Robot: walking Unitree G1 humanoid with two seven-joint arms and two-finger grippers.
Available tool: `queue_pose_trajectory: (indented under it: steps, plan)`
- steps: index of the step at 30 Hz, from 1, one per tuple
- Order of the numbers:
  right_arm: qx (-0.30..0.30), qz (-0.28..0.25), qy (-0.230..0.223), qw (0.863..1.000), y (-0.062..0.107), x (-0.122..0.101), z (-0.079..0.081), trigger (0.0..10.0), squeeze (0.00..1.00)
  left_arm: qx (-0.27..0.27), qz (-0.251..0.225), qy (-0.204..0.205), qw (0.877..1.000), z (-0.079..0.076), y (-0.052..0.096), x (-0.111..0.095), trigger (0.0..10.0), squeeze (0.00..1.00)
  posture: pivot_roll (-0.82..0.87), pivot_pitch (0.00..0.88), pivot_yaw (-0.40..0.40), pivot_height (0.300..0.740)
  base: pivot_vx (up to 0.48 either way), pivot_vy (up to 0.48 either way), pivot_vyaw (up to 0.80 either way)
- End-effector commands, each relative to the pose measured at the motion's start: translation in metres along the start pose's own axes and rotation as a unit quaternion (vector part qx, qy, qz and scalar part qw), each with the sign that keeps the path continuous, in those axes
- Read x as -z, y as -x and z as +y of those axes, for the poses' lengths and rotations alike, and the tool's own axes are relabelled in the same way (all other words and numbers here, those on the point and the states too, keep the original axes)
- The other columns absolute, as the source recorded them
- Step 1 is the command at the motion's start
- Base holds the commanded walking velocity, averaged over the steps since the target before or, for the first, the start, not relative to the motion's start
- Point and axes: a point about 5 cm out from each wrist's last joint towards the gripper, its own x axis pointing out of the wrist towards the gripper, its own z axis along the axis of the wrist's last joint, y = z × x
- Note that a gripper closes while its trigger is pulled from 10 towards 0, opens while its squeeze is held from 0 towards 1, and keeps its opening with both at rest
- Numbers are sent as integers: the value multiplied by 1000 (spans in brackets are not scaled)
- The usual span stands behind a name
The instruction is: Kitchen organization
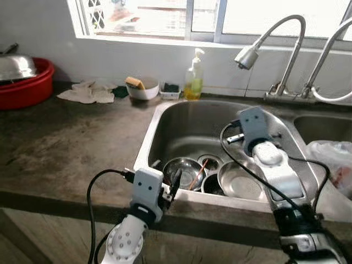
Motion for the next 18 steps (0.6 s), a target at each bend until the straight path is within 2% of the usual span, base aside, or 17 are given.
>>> queue_pose_trajectory:
  steps: [1,6,10,11,12,18]
  plan:
    - [-12,31,11,999,-4,8,1,10000,0,0,-1,-1,1000,-1,1,-3,10000,0,91,26,-74,740,0,0,0]
    - [-65,114,62,989,-13,41,3,10000,0,4,5,6,1000,-8,6,-3,10000,0,112,55,-86,740,0,0,0]
    - [-99,138,71,983,-10,51,8,10000,0,6,7,7,1000,-8,9,-4,10000,0,107,68,-79,740,0,0,0]
    - [-104,142,79,981,-9,53,9,10000,616,6,9,6,1000,-8,10,-3,10000,0,107,72,-80,740,0,0,0]
    - [-105,142,82,981,-9,53,10,10000,1000,6,10,7,1000,-8,10,-3,10000,0,107,72,-80,740,0,0,0]
    - [-95,124,70,985,-11,47,10,10000,1000,6,12,6,1000,-7,9,-3,10000,0,107,72,-75,740,0,0,0]
